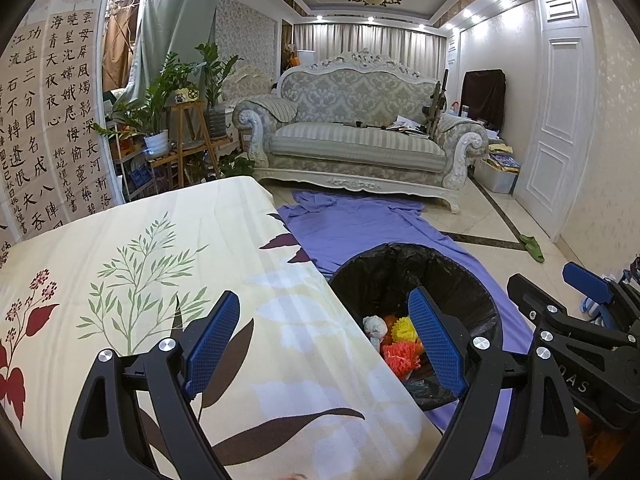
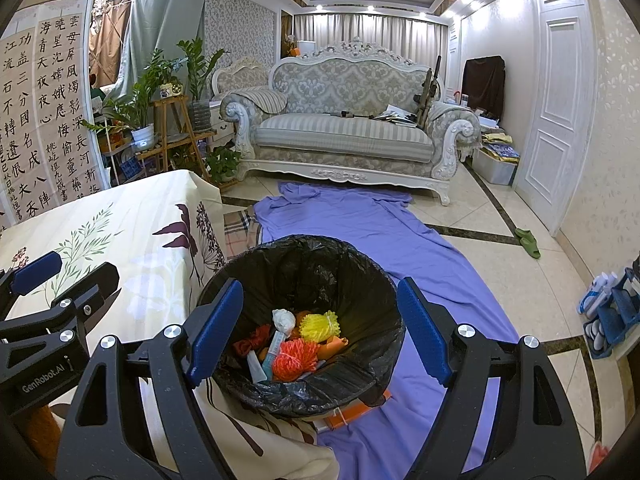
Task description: Collect trash
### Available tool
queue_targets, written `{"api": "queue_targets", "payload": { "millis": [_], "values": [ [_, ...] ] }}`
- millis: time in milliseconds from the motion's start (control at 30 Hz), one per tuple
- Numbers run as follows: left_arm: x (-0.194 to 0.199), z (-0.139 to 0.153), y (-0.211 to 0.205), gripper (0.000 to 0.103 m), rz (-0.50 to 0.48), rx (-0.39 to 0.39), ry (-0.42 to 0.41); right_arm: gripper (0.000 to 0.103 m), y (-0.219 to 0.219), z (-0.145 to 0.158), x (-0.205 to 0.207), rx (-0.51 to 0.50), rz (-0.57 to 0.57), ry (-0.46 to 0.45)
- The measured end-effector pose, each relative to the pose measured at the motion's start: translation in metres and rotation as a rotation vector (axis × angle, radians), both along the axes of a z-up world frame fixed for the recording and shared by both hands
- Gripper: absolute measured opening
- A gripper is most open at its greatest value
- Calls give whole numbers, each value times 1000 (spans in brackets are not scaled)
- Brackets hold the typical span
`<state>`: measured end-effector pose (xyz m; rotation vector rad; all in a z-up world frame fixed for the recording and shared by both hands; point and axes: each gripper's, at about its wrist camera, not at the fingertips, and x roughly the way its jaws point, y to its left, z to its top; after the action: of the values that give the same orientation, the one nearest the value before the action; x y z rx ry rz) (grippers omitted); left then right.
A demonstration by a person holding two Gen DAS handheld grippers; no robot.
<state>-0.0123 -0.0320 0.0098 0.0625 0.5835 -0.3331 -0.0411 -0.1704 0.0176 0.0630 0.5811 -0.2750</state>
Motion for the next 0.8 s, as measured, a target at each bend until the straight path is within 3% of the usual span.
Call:
{"api": "queue_targets", "payload": {
  "millis": [800],
  "values": [
    [6, -2, 11, 84, -10, -13, -23, 77, -1, -3, -2, 2, 0, 8]
  ]
}}
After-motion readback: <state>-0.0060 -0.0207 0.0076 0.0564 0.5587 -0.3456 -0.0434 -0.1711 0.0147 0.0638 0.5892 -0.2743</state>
